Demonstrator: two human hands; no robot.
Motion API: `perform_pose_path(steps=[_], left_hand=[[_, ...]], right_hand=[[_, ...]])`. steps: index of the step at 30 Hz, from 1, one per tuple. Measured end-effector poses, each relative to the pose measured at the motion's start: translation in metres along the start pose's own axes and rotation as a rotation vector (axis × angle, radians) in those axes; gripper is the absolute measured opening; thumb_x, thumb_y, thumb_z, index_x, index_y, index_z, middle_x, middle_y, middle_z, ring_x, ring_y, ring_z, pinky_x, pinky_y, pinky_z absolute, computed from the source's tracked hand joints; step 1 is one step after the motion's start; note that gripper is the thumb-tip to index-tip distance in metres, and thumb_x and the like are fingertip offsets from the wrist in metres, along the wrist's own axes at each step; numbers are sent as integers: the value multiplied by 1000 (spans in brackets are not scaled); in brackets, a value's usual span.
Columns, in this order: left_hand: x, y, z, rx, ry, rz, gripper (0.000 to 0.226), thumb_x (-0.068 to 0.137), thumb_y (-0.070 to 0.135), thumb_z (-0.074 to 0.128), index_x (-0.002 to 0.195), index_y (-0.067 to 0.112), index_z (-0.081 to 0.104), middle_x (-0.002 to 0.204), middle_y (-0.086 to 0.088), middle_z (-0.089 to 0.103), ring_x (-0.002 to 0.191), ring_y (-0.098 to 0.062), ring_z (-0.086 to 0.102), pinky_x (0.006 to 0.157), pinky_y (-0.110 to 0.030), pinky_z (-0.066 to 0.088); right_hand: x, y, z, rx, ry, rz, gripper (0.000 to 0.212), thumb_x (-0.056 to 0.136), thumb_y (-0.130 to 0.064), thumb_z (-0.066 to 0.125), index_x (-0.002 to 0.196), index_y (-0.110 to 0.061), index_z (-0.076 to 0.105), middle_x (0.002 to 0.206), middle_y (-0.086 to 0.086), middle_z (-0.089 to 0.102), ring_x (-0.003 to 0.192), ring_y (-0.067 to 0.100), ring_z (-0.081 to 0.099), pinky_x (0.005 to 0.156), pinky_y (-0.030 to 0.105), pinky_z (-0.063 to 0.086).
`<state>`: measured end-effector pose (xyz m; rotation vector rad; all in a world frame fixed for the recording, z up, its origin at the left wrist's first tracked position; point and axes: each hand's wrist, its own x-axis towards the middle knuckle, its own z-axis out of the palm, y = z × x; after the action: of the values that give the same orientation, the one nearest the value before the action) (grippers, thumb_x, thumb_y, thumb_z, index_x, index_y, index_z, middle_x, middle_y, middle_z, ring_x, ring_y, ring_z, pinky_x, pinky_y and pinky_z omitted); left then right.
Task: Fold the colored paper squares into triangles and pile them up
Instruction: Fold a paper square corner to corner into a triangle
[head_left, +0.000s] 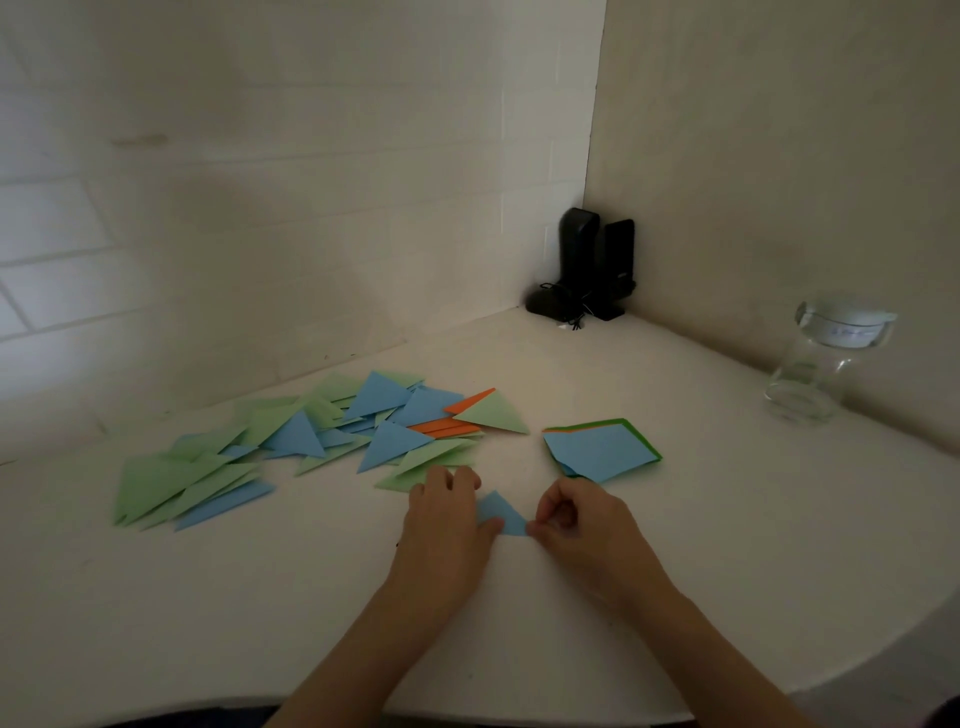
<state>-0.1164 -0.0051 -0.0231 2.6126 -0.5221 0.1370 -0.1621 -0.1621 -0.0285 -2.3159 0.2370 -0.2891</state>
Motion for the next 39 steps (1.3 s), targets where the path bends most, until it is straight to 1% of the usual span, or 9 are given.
perform_pose_path(steps=[3, 7, 12, 17, 20, 24, 29, 33, 39], left_hand=[[9, -3, -2, -84, -71, -50, 42, 85, 37, 65, 121, 24, 49, 112, 2, 48, 105, -14, 48, 82, -22, 39], [10, -5, -4, -190, -70, -10, 25, 82, 28, 68, 105, 26, 58, 88, 12, 55, 84, -7, 53, 62, -14, 36], [21, -13, -2, -267, 51, 36, 11, 90, 23, 60, 101, 25, 62, 87, 12, 57, 70, -1, 48, 60, -10, 33], [59, -10, -4, -368, 206, -1, 8, 88, 20, 65, 92, 25, 60, 77, 16, 54, 71, -2, 51, 62, -10, 36], [83, -6, 0, -381, 223, -34, 6, 85, 22, 67, 88, 23, 61, 74, 9, 57, 76, -12, 56, 68, -25, 44], [100, -2, 11, -374, 179, -9, 8, 85, 21, 68, 86, 20, 60, 71, 8, 57, 71, -11, 56, 64, -23, 44], [107, -8, 27, -231, 198, 61, 11, 82, 22, 70, 86, 17, 61, 79, 3, 62, 81, -19, 57, 73, -38, 50], [107, -12, 35, -192, 230, 94, 13, 80, 19, 72, 87, 14, 62, 87, 1, 51, 87, -19, 49, 76, -33, 44], [103, -12, 34, -180, 249, 151, 10, 88, 20, 63, 81, 12, 63, 80, -1, 53, 80, -20, 49, 70, -33, 41]], right_hand=[[-1, 2, 1, 5, 22, -31, 17, 74, -26, 74, 74, -25, 57, 73, -11, 55, 68, 5, 50, 62, 15, 38], [-5, 1, -3, 11, 29, -68, 18, 73, -26, 75, 78, -26, 58, 79, -12, 58, 72, 5, 54, 65, 18, 41], [0, 17, -25, -41, 330, -231, 26, 69, -18, 81, 86, -23, 63, 87, -10, 62, 70, 6, 56, 67, 14, 41], [19, 41, -31, -272, 357, -254, 29, 70, -21, 81, 97, -15, 72, 96, 0, 63, 91, 18, 59, 82, 19, 37], [23, 46, -29, -297, 337, -254, 24, 74, -22, 78, 97, -17, 74, 93, -2, 64, 86, 17, 60, 76, 23, 41], [24, 49, -26, -286, 338, -246, 11, 81, -26, 71, 90, -21, 74, 86, -6, 62, 78, 15, 61, 65, 27, 47], [25, 48, -22, -354, 373, -195, 7, 79, -26, 72, 85, -23, 73, 84, -6, 64, 78, 19, 61, 61, 31, 50], [29, 49, -23, -291, 341, -133, 9, 81, -28, 69, 85, -22, 74, 86, -6, 65, 80, 16, 59, 66, 28, 47], [29, 46, -29, -201, 359, -156, 3, 77, -18, 73, 78, -15, 74, 81, -3, 65, 75, 16, 62, 68, 30, 51]])
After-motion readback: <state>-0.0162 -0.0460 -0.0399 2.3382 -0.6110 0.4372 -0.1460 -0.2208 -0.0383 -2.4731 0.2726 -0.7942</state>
